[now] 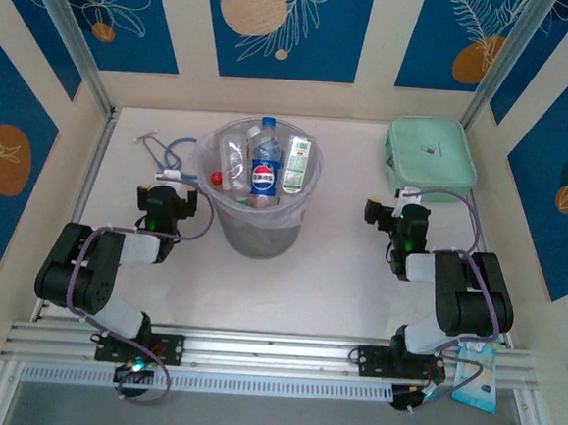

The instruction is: Put the plastic bottles in the bin

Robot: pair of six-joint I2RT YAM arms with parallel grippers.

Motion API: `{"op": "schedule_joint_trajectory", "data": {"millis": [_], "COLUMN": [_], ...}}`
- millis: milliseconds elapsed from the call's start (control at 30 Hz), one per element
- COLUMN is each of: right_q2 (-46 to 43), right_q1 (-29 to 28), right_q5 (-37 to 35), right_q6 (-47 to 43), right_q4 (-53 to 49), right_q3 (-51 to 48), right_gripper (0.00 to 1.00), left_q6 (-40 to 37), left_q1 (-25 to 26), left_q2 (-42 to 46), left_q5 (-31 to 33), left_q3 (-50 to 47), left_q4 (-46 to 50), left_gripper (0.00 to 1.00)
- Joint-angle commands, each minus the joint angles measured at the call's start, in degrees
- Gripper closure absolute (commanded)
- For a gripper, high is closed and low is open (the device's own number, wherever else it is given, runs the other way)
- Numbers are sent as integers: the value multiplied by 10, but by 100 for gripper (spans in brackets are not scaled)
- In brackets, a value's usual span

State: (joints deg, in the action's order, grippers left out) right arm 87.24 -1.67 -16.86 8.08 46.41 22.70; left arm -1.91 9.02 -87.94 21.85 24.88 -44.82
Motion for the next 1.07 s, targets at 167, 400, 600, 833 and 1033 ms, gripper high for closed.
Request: {"op": "schedule_joint_trajectory", "data": {"millis": [167,400,600,833,1033], "right_q2": [-1,-1,0,1,-1], "right_q1": [2,-1,-6,-6,-7], "right_q5": [7,3,-3,-4,-4], "right_q6": [6,4,0,0,-1], "right_q4": [28,25,24,20,25], "right_q3": [-5,-3,-3,1,-3], "right_gripper": [1,1,1,1,1], "left_q6": [-15,-7,-7,-7,-7], "left_q1": [-11,-12,-13,-13,-12], "left_q2": [-30,-22,-22,-23,-23], "left_q5": [-50,-50,-49,-49,-49], "left_q3": [-52,-49,-48,-48,-48], "left_q4": [-151,-131,-130,-131,-132], "left_gripper": [0,0,0,0,0]}}
